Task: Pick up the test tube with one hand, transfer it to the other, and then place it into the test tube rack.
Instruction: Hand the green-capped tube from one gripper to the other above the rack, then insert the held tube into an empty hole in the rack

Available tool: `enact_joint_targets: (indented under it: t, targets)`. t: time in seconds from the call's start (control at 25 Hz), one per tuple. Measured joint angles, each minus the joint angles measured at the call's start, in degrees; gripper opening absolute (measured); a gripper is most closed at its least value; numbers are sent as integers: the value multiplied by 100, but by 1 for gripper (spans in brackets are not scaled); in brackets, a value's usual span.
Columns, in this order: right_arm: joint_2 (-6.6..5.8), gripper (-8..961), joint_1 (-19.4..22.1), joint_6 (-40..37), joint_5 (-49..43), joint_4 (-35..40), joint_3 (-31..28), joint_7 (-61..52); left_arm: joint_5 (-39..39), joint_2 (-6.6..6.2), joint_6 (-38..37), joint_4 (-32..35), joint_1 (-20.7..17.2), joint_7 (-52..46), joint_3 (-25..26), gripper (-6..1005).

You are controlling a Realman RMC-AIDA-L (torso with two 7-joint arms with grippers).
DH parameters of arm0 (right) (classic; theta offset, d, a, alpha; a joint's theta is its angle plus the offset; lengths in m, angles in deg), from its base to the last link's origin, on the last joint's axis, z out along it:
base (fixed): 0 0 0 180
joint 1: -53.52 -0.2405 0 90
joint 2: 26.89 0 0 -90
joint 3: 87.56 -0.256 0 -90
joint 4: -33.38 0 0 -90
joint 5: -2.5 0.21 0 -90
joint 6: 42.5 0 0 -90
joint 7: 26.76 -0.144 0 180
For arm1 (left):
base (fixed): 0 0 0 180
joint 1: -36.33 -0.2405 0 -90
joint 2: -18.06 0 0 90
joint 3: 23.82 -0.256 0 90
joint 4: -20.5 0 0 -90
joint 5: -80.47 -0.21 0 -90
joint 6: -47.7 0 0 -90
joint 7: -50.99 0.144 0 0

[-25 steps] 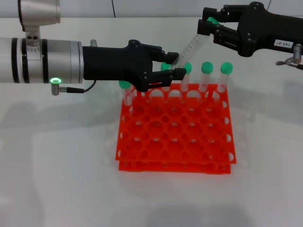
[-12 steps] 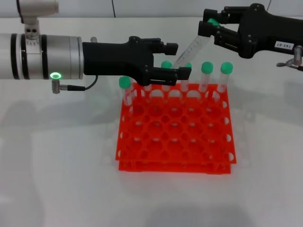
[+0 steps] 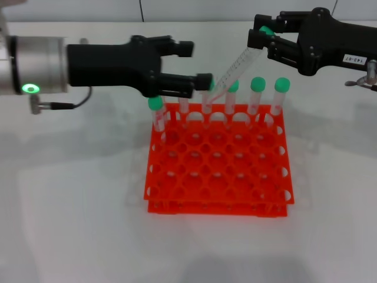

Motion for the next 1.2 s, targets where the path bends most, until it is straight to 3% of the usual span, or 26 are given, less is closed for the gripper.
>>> enact_joint_targets:
  t: [0.28,0.48,0.64,0.8,1.04,1.2]
  targets:
    - [-4,273,92,-22,-1,9,5,0,122,-160,-158,882,-612,-1071,38,891]
    - [11,273,134,-77,2,-7,38,0,190,-199,-547,1548,-1148,-1586,533,888]
    - [22,273,147,-63,55,-43,242,0,0,-318,-1031,1650,-1450,-1772,1136,886]
    - [36,273,152,-43,109,-55,367,0,-302,-359,-1074,1655,-1595,-1835,1223,884]
    - [38,273,144,26,282,-106,619,-1,-1374,-346,-1112,1659,-1625,-1665,1199,884]
    - [37,273,79,286,451,-88,973,-31,-2097,-242,-1137,1633,-1639,-1281,1185,884]
